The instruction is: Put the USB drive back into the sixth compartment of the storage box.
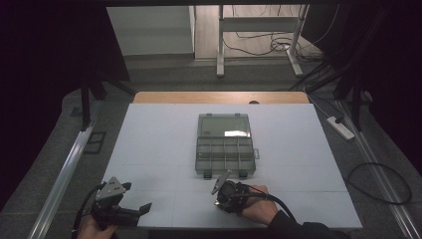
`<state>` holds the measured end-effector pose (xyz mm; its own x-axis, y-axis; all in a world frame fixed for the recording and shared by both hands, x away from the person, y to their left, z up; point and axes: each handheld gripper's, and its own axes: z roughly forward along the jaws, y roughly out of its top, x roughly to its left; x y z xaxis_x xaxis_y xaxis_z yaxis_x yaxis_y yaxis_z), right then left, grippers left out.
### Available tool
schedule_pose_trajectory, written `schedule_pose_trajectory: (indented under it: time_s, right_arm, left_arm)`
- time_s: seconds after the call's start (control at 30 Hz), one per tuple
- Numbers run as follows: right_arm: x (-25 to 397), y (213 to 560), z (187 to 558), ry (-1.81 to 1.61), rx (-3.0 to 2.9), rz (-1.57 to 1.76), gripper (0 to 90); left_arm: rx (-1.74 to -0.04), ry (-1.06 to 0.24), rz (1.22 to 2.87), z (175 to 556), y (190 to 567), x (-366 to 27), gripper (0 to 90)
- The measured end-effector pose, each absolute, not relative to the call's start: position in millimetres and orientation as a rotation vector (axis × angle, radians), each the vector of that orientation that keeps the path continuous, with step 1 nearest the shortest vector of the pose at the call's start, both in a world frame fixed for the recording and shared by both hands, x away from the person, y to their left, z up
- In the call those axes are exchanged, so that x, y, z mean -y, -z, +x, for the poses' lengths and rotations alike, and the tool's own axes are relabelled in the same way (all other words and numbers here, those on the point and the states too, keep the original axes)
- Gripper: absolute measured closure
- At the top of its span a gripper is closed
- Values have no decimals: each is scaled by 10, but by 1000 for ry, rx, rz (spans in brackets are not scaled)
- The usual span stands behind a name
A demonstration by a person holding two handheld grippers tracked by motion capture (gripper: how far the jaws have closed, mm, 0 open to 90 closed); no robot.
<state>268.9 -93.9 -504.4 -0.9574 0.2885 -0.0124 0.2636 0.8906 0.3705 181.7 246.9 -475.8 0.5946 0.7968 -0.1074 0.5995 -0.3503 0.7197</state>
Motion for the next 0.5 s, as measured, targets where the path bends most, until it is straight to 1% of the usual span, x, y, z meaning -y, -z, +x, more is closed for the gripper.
schedule_pose_trajectory:
  time_s: [0.5]
  right_arm:
    - [955, 4980, 2711, -664, -3001, 493, 783]
  left_arm:
    - [-1103, -335, 2076, 1820, 4759, -2469, 31]
